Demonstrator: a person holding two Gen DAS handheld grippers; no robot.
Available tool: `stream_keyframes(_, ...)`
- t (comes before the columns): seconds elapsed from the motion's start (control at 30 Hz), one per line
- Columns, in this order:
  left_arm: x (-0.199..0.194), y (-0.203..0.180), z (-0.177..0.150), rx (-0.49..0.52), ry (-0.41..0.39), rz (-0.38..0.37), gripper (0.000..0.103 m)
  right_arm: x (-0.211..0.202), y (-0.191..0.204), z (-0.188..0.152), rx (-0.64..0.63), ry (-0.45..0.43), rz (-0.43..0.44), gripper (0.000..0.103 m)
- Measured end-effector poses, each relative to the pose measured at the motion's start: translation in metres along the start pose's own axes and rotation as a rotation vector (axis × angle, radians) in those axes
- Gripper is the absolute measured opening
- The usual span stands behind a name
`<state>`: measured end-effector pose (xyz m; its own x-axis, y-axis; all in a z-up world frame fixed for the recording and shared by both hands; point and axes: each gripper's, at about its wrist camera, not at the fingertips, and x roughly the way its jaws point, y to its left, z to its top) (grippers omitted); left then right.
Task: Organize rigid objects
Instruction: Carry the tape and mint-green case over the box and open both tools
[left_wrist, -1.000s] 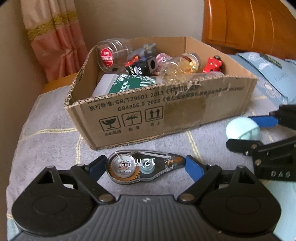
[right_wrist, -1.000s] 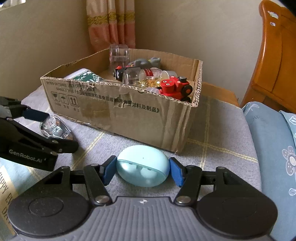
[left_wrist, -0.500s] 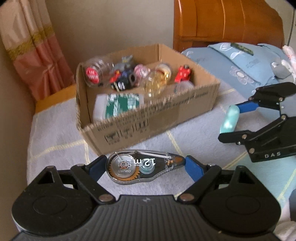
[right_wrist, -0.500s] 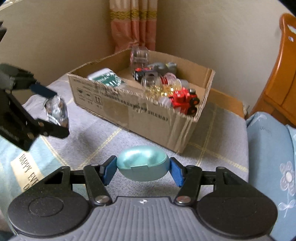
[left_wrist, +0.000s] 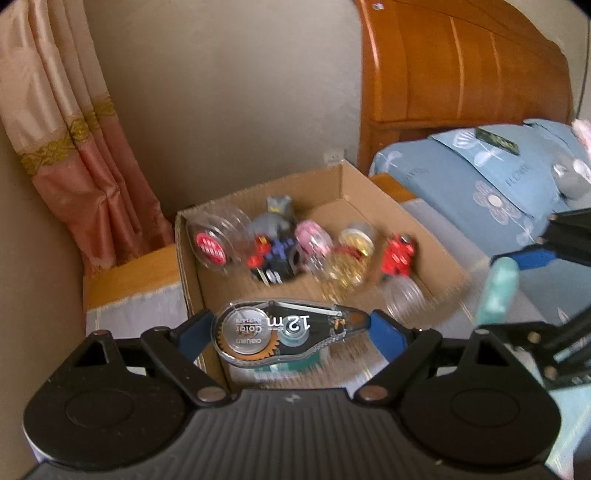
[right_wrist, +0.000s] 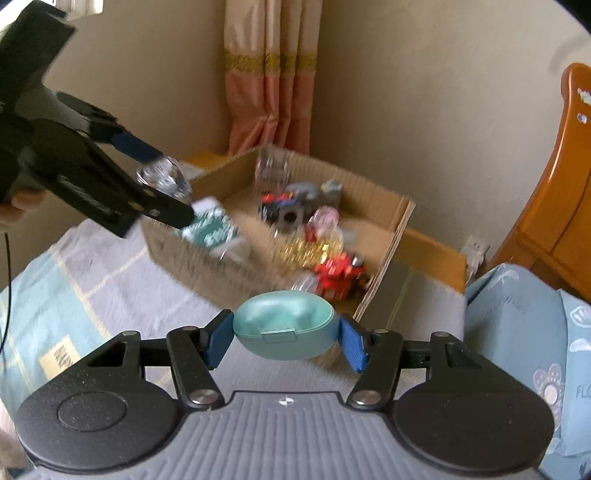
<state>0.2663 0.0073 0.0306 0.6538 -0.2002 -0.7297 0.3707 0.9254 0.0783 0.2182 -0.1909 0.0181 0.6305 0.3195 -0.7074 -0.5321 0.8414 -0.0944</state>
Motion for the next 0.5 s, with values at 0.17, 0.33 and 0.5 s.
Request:
stream_keyframes(0.17,0.026,0.008,0.013,-0.026,0.008,0.013,0.090,0.007,-0.008,0.021,-0.003,-0.012,-0.015,0.066)
stream_keyframes(0.33,0.043,0.020,0.016,-0.094,0.034,-0.014,0.093,0.016,-0.014,0.035,0.009,-0.016,-0.013,0.066)
stream_keyframes(0.5,0.034,0.024,0.008,-0.103,0.000,0.000,0.095,0.026,-0.019,0.043,0.011,-0.007,-0.016,0.066)
